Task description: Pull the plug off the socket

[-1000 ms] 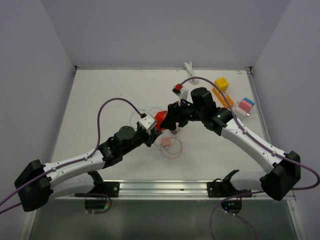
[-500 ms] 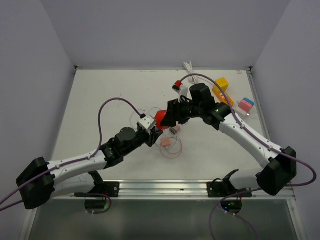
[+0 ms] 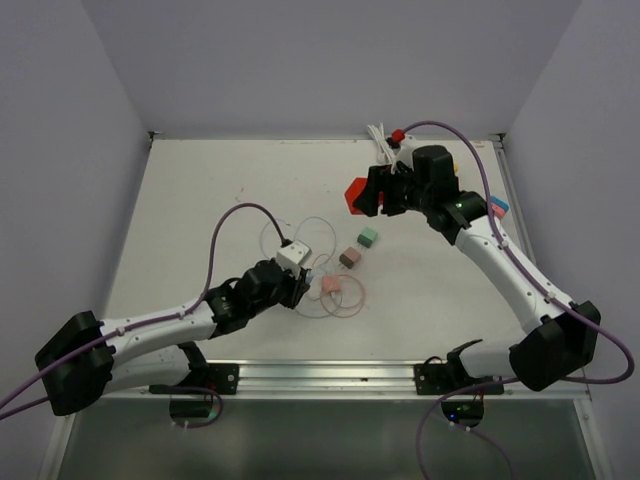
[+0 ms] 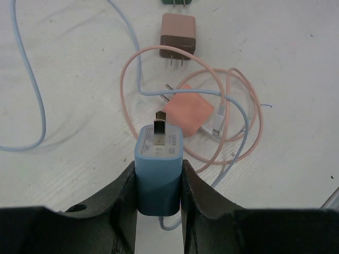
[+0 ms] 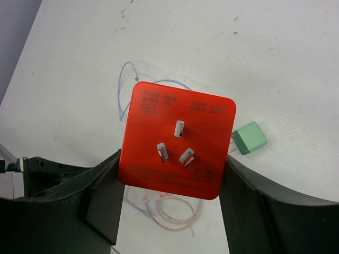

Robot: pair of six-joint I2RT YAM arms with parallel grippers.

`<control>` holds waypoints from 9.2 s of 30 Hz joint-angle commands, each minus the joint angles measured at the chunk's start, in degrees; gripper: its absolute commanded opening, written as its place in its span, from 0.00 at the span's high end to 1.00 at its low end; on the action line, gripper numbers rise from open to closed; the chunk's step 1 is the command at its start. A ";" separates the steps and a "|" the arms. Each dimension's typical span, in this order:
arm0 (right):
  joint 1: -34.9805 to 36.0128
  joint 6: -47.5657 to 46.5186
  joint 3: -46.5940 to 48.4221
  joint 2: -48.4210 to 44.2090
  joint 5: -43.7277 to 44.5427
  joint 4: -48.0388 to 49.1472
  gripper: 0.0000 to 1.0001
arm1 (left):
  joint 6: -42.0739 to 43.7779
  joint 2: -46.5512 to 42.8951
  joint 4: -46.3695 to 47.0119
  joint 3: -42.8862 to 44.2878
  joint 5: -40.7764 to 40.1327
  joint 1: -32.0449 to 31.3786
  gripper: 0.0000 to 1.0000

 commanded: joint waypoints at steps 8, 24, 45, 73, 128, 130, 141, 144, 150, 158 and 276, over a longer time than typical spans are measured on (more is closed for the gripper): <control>-0.41 1.35 -10.41 -6.11 14.38 7.67 1.00 | -5.87 11.96 -7.55 9.52 -5.32 4.27 1.00; -0.41 3.46 -20.45 -1.19 31.09 17.33 1.00 | -8.51 25.34 -22.76 23.07 -3.12 10.34 0.49; -0.32 -5.23 -4.04 23.92 30.57 29.28 1.00 | -1.93 9.02 -40.78 37.39 -4.16 21.40 0.00; -0.41 -15.09 44.93 62.53 24.15 11.10 0.31 | 0.63 -5.06 -26.89 21.31 -21.04 28.45 0.00; -34.33 9.62 -0.59 19.29 39.62 5.65 0.02 | 1.16 -9.11 -26.98 20.87 -14.54 28.71 0.00; -34.33 9.35 -0.68 19.90 38.04 6.09 0.02 | 1.24 -9.02 -26.98 20.87 -14.37 28.71 0.00; -34.33 8.03 -0.68 22.90 39.52 3.45 0.06 | 1.33 -9.11 -26.89 20.78 -13.84 28.71 0.00; -34.33 6.72 -1.47 22.89 40.49 3.89 0.09 | 1.24 -9.02 -26.89 20.78 -13.75 28.71 0.00; -34.42 5.40 -1.91 23.51 42.86 4.42 0.20 | 1.42 -9.19 -26.81 20.70 -13.66 28.71 0.01; -34.25 4.16 -4.46 20.97 36.29 5.21 0.52 | 1.51 -9.19 -26.81 20.61 -13.75 28.71 0.01; 22.88 10.49 -15.10 7.69 8.68 43.36 1.00 | -45.96 -6.38 4.40 1.01 2.43 25.02 0.97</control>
